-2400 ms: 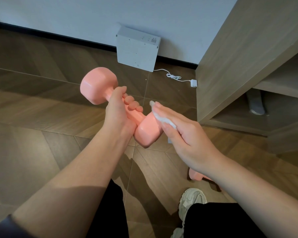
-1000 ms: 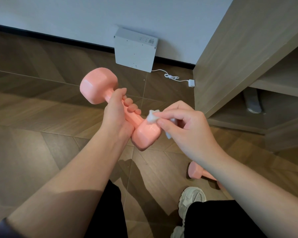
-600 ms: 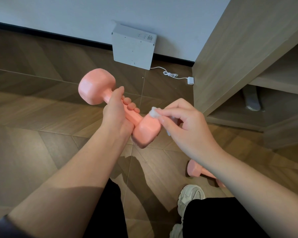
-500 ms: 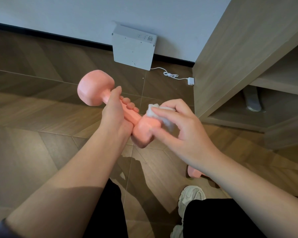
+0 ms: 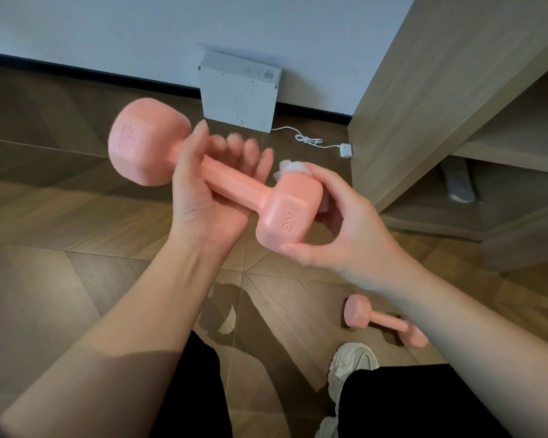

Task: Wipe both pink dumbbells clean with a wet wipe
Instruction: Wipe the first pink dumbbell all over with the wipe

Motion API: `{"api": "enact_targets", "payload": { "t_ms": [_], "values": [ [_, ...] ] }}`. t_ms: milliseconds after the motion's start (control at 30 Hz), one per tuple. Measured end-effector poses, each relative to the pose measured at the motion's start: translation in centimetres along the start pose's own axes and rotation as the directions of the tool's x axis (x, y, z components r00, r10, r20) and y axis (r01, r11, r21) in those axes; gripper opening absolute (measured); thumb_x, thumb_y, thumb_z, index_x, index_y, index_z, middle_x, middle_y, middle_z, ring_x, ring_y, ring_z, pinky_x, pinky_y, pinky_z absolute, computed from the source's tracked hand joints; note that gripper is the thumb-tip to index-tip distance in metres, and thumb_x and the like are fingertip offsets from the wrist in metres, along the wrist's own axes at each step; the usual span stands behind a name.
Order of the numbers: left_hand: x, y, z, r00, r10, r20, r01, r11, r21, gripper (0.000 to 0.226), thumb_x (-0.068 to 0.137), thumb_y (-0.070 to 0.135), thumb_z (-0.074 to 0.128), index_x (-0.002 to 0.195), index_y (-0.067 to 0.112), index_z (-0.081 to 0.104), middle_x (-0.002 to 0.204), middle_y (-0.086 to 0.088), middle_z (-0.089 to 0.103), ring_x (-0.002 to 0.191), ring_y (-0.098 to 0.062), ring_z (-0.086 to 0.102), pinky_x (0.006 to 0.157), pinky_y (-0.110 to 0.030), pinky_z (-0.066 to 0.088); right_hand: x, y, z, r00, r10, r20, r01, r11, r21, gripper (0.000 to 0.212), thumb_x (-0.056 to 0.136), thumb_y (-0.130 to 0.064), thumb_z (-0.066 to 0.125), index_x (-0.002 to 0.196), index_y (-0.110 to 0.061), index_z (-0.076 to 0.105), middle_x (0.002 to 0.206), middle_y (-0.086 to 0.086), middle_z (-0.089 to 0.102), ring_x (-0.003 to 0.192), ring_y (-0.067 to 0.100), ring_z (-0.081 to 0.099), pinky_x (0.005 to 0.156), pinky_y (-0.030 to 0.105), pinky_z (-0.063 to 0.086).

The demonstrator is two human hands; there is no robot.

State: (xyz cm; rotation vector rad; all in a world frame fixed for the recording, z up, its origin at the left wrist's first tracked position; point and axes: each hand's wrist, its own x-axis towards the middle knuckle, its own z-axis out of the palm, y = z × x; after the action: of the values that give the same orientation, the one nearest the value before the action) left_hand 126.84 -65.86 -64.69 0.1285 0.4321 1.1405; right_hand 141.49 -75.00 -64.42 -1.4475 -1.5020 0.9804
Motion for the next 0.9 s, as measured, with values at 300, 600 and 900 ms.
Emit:
{"api": "enact_targets", "payload": {
  "t_ms": [300,600,900],
  "values": [
    [-0.5,0.7,-0.3,0.99,0.006,-0.141,0.002,0.998,0.059,0.041,0.09,0.018,0.047,0.053,0.021,0.029,0.041,0.008,0.022,0.037,-0.009,0.02,0.041,-0.022,0.026,-1.1,0.3,1.4,0.979,-0.198,-0.053,0.17,0.926,-0.337,0.086,0.063,-0.04,0.088,0.137,-0.015,0.052,0.137,-0.007,0.053,0.129,0.009,0.047,0.103,0.036,0.044],
    [-0.9,0.6,-0.2,0.979,0.028,-0.202,-0.004,0.993,0.116,0.04,0.089,0.015,0.049,0.054,0.021,0.032,0.044,0.007,0.024,0.038,-0.01,0.022,0.042,-0.021,0.029,-0.9,0.1,1.1,0.99,-0.131,-0.042,0.104,0.911,-0.4,0.092,0.056,-0.06,0.082,0.136,-0.027,0.053,0.128,-0.03,0.046,0.131,-0.001,0.04,0.11,0.043,0.036],
    [-0.3,0.0,-1.1,0.925,0.019,-0.38,0.001,0.999,0.053,0.031,0.089,0.017,0.056,0.064,0.018,0.038,0.049,0.007,0.03,0.04,-0.01,0.028,0.047,-0.022,0.036,-0.9,1.1,0.9,0.975,-0.219,-0.047,0.179,0.888,-0.424,0.067,0.076,-0.048,0.073,0.135,-0.021,0.056,0.139,-0.011,0.054,0.132,0.006,0.046,0.106,0.053,0.039]
  ]
}}
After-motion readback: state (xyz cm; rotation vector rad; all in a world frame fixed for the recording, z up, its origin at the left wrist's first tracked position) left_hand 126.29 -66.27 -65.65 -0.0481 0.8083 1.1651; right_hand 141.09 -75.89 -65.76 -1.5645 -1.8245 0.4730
